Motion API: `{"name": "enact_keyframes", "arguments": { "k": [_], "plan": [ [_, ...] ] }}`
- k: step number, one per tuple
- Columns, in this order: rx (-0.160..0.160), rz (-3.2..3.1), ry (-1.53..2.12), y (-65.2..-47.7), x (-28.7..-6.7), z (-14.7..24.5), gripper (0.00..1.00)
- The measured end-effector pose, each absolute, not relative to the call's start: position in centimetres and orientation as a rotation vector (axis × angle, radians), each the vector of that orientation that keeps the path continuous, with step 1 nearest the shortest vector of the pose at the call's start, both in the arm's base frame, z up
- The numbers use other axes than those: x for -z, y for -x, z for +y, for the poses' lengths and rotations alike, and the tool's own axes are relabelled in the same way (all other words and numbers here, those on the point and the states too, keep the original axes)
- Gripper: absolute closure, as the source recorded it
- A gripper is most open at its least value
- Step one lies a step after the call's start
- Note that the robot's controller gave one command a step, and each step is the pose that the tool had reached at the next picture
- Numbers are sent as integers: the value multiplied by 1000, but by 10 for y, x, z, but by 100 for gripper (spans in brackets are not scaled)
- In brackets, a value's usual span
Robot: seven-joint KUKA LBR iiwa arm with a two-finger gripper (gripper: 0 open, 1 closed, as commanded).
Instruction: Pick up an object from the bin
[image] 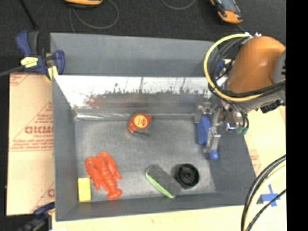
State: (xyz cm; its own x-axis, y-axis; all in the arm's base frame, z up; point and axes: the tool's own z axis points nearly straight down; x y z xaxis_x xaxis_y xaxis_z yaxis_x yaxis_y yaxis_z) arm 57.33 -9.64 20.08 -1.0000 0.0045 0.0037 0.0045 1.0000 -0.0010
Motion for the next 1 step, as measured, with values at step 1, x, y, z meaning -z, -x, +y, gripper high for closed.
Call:
{"name": "enact_keyframes", "arguments": {
  "k": [1],
  "plan": [
    [-3,-3146,3,-575,-206,-96,0]
  ]
}}
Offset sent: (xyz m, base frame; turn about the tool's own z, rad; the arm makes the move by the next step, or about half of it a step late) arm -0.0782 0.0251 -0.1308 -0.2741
